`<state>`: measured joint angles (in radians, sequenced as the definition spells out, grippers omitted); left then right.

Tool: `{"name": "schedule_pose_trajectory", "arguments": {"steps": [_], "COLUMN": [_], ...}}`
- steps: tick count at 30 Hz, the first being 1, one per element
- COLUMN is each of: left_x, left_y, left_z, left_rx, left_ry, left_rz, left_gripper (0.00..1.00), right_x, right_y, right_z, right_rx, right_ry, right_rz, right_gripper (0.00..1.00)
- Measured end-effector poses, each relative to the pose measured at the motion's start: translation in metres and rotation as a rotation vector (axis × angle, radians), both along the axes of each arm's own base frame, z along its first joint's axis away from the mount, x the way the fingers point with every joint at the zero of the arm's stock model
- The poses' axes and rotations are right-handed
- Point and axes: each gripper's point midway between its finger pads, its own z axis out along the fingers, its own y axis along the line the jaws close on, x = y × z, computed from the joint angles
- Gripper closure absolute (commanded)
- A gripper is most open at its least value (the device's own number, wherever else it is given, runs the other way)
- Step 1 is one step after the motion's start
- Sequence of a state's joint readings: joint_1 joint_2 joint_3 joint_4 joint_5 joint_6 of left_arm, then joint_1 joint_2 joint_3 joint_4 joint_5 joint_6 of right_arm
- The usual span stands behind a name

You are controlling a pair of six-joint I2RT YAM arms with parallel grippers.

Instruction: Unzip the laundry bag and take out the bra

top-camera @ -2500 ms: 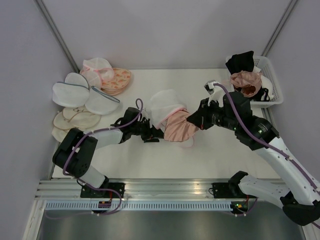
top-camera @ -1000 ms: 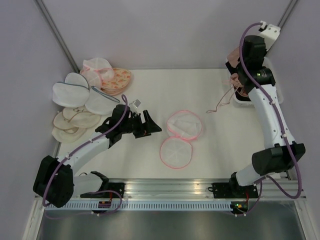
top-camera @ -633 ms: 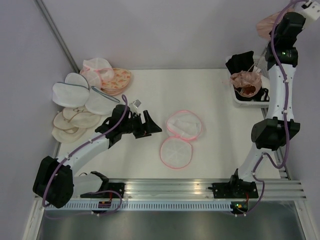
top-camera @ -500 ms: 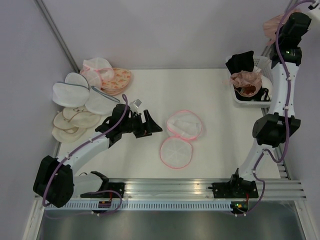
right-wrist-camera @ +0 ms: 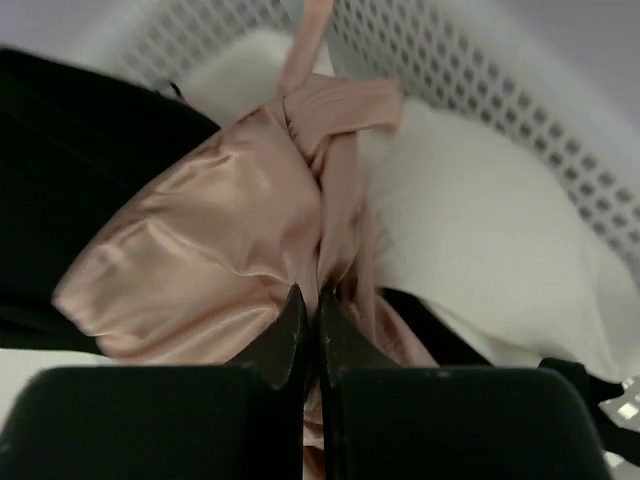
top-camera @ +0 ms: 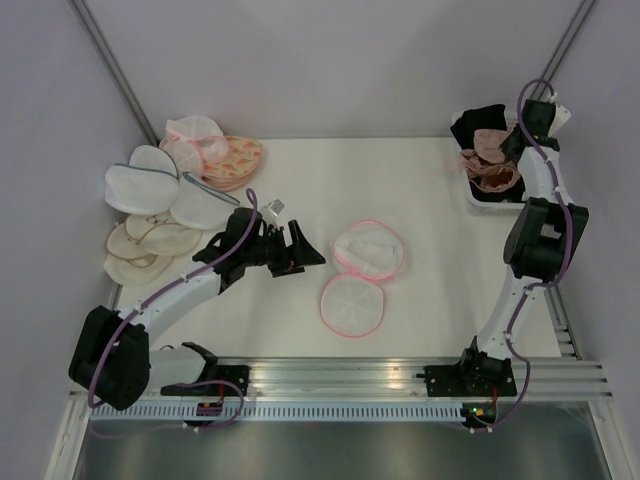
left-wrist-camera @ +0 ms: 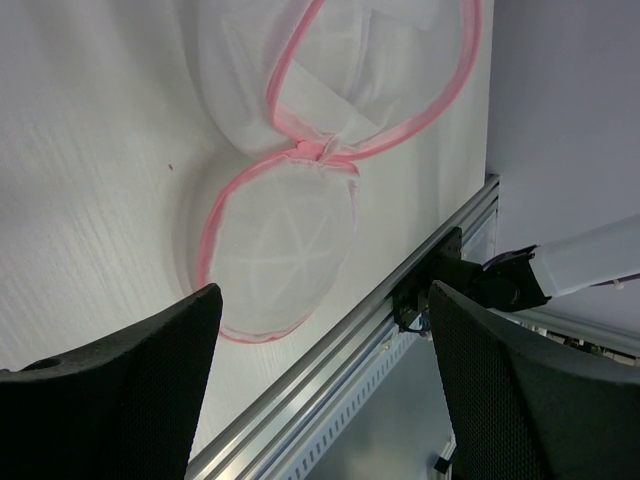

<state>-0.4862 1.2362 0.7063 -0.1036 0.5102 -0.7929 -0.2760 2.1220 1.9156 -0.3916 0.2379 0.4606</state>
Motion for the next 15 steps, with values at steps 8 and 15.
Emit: {"name": "schedule_pose_trajectory", "arguments": {"steps": [8, 15], "left_x": [-0.004, -0.012], "left_y": [0.0, 0.003], "left_z": [0.017, 0.05], "left_rx": [-0.034, -0.088], "left_ry": [-0.039, -0.139], "left_rz": [-0.012, -0.015], "left_gripper": [0.0, 0.0], "right_x": [-0.028, -0.062], "right_y": [0.035, 0.113], "right_z": [-0.004, 0.151], "right_rx": [0.058, 0.014], "right_ry": [0.033, -0.267], "right_rz": [0.066, 0.324], "right_gripper": [0.02, 0.02]}}
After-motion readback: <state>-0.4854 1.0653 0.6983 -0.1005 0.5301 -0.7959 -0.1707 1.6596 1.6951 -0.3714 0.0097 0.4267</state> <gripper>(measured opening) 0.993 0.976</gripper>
